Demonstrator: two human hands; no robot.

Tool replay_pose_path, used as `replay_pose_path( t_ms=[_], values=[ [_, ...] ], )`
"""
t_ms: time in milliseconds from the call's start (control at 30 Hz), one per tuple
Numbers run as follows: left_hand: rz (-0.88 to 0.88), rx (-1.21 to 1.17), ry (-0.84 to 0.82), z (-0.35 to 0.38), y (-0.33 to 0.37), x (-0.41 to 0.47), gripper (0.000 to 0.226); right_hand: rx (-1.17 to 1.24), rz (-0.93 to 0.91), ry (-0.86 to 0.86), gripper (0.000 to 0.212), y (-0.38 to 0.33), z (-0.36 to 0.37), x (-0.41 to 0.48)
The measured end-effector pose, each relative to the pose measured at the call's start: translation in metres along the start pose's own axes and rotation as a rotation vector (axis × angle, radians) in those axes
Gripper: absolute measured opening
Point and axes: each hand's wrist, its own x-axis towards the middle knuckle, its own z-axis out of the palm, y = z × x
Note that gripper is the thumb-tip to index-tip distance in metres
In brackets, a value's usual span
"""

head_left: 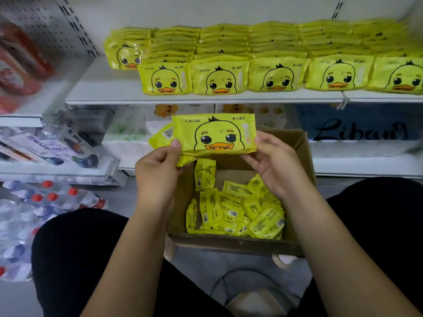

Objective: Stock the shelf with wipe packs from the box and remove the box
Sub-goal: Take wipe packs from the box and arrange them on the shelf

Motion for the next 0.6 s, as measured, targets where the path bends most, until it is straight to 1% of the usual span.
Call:
replay_pose_path(
  t_ms=[67, 133, 233, 367, 433, 467, 533, 600],
  values=[
    [0.046, 0.092, -0.079, -0.012, 0.006, 0.026, 0.039, -0.068, 0.045, -0.059, 0.033, -0.006, 0.006, 0.01],
    [0.068, 0.164, -0.137, -0.022, 0.015, 0.052, 0.034, -0.194, 0.046, -0.096, 0.039, -0.01, 0.021, 0.021],
    [0.06, 0.238, -0.221, -0.033, 0.032, 0.089, 0.027, -0.461, 0.031, -0.207, 0.033, -0.016, 0.053, 0.039],
    [0.024, 0.274, -0.271, -0.051, 0.045, 0.138, 0.029, -0.824, 0.055, -0.425, 0.037, -0.022, 0.1, 0.066],
    [-0.012, 0.224, -0.23, -0.058, 0.049, 0.154, 0.026, -0.952, 0.062, -0.515, 0.037, -0.019, 0.123, 0.079],
    [-0.033, 0.18, -0.167, -0.061, 0.05, 0.162, 0.025, -0.993, 0.052, -0.531, 0.036, -0.017, 0.135, 0.086],
    [-0.061, 0.104, 0.005, -0.072, 0.047, 0.176, 0.025, -1.042, 0.012, -0.518, 0.031, -0.013, 0.157, 0.1],
    [-0.018, 0.131, 0.131, -0.087, 0.044, 0.19, 0.026, -1.122, -0.063, -0.488, 0.028, -0.01, 0.182, 0.118]
  ],
)
